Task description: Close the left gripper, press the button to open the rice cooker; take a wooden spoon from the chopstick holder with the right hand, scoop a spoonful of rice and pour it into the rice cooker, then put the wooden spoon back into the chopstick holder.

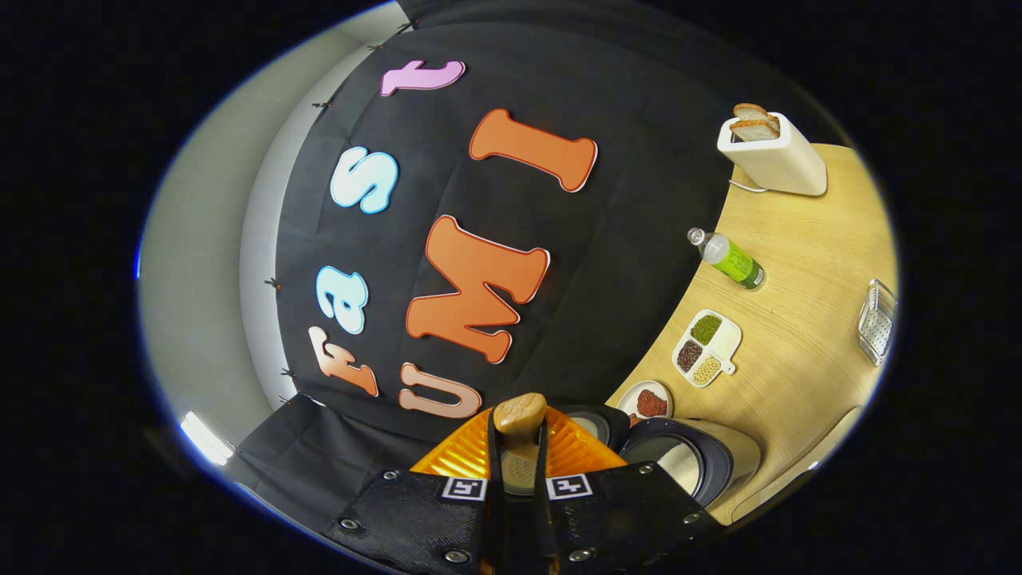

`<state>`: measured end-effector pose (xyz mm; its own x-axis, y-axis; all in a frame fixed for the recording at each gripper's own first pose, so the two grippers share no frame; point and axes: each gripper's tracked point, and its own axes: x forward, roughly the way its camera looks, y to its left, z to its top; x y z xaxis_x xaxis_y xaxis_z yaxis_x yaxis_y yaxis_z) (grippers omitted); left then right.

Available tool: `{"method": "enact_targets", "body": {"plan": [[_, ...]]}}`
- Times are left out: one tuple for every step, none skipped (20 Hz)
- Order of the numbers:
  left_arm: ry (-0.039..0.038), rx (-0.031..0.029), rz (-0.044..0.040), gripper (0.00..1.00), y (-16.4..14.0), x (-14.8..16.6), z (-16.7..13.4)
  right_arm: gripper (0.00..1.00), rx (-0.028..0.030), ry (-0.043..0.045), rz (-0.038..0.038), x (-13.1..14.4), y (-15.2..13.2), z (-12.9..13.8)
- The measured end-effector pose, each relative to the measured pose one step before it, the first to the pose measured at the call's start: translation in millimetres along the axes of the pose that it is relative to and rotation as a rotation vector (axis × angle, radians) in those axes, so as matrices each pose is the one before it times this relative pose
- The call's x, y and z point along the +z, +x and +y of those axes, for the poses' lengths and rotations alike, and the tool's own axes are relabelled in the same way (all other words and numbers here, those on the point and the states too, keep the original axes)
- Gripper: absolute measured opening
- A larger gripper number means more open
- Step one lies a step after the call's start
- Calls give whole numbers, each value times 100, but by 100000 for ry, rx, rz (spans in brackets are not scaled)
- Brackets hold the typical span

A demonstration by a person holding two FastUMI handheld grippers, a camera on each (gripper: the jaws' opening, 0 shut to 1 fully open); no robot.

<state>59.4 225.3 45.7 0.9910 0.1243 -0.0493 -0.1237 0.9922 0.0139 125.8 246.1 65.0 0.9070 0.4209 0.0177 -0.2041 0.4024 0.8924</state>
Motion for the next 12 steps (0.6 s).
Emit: {"method": "enact_targets", "body": {"plan": [[3, 54, -34, 98, 63, 4, 103, 13, -336, -1423, -236, 30, 93, -71], [-35, 11, -232, 98, -5, -5, -4, 13, -158, -1430, -282, -13, -11, 34], [-51, 121, 125, 98, -90, -56, 113, 13, -91, -1304, -236, -117, 89, 140], [-7, -26, 219, 98, 225, -66, 4, 13, 70, -1343, -174, -33, 111, 77], [58, -61, 405, 98, -53, -192, 24, 13, -47, -1411, -250, -30, 73, 48], [157, -73, 227, 98, -15, -9, -44, 13, -334, -1433, -156, -31, 84, -50], [246, 8, 179, 98, 42, -86, 67, 13, -374, -1590, -174, -57, 22, -9], [177, 77, 11, 98, 23, 109, -47, 13, -293, -1772, -263, -8, 17, -56], [28, 90, -27, 98, -118, -21, 162, 13, -230, -1691, -212, -91, 23, 124], [-81, 17, 7, 98, 67, 17, -4, 13, -44, -1443, -276, 33, 16, 4], [39, 129, -71, 98, 29, 103, 73, 13, 45, -1229, -164, -90, -24, 181], [154, 44, -92, 98, 130, 47, -2, 13, 116, -1075, -58, -2, -18, 39]]}}
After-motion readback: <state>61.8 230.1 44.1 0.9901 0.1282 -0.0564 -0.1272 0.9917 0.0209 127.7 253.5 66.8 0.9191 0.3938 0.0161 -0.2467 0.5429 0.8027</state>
